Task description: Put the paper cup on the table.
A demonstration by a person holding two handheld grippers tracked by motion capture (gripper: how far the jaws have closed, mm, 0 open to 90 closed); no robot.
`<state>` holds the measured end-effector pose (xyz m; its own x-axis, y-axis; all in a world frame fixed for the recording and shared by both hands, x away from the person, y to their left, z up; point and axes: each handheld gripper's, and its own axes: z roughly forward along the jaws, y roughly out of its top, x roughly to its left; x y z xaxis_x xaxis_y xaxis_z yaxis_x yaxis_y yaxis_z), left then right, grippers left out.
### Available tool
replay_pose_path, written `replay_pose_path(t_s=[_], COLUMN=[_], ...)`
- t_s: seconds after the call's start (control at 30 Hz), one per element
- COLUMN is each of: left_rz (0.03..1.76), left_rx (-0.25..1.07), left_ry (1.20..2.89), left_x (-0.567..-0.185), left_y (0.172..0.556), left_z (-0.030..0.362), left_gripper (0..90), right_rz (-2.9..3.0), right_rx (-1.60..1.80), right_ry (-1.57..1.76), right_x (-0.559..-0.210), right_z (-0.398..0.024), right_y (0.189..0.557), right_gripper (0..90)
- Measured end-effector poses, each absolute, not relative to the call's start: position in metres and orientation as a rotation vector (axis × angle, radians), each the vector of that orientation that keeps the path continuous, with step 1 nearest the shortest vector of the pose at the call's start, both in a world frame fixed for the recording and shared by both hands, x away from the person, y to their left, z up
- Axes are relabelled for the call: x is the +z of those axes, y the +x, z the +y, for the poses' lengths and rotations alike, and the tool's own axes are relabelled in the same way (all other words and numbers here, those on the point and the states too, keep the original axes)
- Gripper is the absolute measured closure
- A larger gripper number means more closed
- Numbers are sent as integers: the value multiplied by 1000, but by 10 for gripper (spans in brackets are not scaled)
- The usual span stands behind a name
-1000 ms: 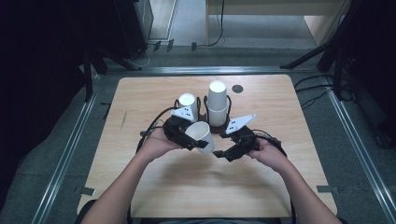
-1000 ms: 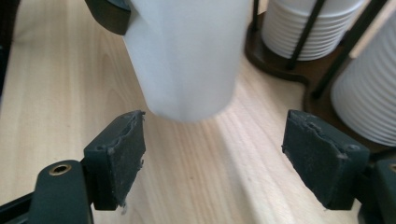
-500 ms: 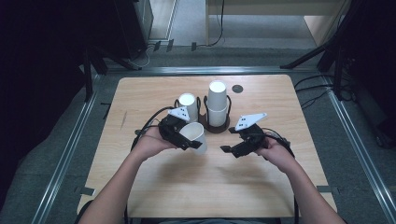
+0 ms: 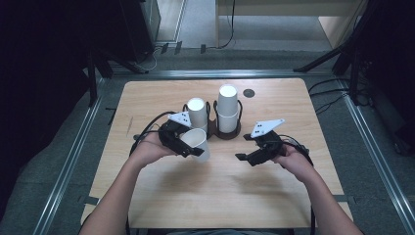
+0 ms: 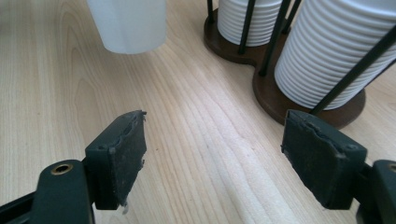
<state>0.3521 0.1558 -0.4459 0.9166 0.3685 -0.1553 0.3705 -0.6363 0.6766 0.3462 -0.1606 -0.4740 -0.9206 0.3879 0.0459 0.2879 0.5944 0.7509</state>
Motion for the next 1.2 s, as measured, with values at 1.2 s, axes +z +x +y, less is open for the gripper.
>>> replay_pose_path(t_s=[1.2], left_rz=[755], left_rx=[125], left_ry=[2303], left_x=[-452], left_y=[356], left_z=[231], left_gripper=[246], right_rz=[2670], right_rx=[1227], right_ry=[637], right_x=[-474], right_z=[-174], right_y=[362], right_gripper=[221])
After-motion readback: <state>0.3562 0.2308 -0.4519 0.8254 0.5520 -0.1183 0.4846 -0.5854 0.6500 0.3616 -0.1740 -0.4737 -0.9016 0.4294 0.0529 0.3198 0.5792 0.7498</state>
